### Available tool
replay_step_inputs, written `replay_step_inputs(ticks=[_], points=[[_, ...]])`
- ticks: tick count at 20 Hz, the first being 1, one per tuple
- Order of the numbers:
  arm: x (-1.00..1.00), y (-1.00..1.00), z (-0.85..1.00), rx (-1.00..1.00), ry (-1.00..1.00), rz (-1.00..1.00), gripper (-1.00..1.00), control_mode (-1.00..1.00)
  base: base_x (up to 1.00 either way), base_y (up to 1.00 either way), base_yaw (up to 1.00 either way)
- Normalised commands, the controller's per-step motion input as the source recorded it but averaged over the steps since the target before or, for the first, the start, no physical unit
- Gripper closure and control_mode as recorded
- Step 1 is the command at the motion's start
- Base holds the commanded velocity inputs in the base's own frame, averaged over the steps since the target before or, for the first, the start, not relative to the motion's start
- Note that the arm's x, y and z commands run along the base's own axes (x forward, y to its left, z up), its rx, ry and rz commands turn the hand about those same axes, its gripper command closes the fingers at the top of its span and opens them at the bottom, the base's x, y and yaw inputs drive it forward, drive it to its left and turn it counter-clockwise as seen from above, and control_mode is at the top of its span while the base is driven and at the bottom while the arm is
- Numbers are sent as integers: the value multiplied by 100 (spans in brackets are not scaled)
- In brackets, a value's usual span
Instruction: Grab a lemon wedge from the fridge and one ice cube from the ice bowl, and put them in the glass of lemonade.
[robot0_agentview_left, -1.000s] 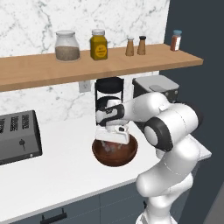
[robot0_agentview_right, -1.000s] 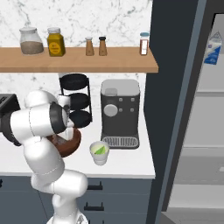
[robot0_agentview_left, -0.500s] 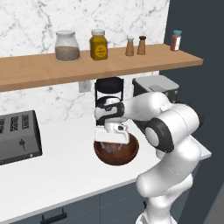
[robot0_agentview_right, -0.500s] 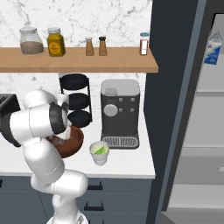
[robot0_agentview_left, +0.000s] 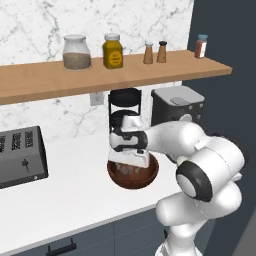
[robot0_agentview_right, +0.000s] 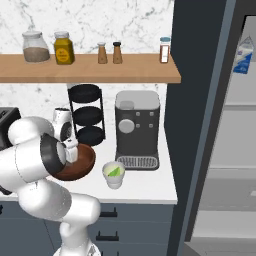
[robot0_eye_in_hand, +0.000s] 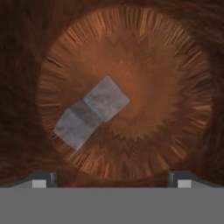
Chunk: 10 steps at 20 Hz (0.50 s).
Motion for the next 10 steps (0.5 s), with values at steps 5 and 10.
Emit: replay_step_inputs(ticks=[5,10], points=[[46,-1,31,1,-3,1,-100,-100,0,0,0],[31,0,11,0,0,1,-100,-100,0,0,0]])
